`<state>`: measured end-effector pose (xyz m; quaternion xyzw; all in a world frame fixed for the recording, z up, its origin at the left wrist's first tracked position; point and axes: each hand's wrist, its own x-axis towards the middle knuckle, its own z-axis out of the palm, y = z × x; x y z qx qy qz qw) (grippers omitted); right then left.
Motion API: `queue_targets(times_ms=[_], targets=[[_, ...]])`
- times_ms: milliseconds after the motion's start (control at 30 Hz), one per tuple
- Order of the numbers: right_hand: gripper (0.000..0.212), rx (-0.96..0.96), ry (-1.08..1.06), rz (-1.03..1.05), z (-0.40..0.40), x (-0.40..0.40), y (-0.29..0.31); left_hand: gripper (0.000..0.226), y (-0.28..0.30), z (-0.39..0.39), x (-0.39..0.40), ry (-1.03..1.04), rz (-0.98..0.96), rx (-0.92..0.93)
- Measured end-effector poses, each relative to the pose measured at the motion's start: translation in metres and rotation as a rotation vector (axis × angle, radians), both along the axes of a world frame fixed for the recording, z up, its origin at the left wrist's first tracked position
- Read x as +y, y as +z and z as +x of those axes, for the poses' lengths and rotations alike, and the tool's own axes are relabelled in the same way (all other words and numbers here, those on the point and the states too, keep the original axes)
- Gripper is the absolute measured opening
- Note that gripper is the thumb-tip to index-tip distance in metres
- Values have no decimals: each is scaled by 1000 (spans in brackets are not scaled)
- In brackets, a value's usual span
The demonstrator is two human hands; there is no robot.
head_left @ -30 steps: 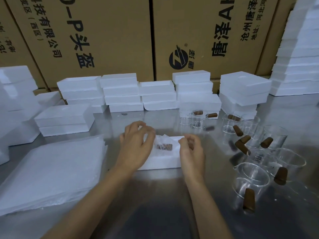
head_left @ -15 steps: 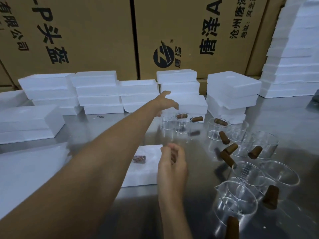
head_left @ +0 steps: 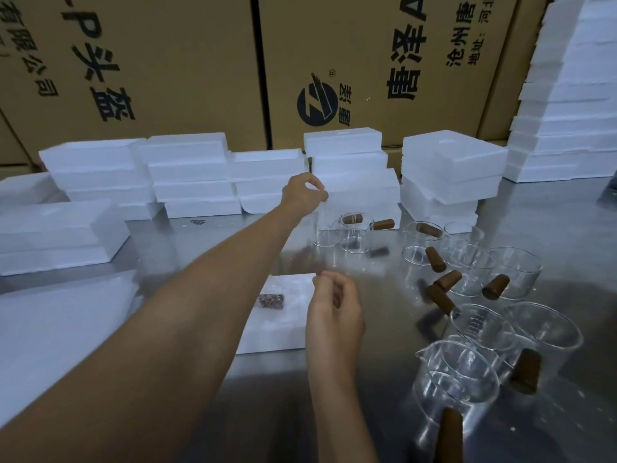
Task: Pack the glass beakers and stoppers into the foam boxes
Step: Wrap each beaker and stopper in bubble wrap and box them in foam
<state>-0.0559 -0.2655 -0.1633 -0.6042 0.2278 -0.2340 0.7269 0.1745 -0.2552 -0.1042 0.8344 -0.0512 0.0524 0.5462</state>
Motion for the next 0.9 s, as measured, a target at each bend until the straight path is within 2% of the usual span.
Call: queue_targets(times_ms=[233, 367, 467, 600, 700, 767, 900], targets=[[9, 6, 1, -23, -2, 0, -1, 12, 23, -25, 28, 8, 48, -134], [11, 11, 11, -38, -6, -1, 2, 15, 41, -66, 67, 11, 80, -190], [15, -17, 11, -63, -10, -2, 4, 10, 40, -109, 111, 50, 93, -224], [44, -81, 140, -22, -15, -1, 13, 13, 25, -169, 162, 154, 225, -315], [52, -164, 215, -11, -16, 1, 19, 19, 14, -204, 179, 149, 232, -347], [49, -207, 244, -66, -18, 2, 22, 21, 4, -222, 181, 141, 205, -351], [29, -211, 239, -107, -23, 2, 21, 19, -12, -243, 178, 133, 134, -350]])
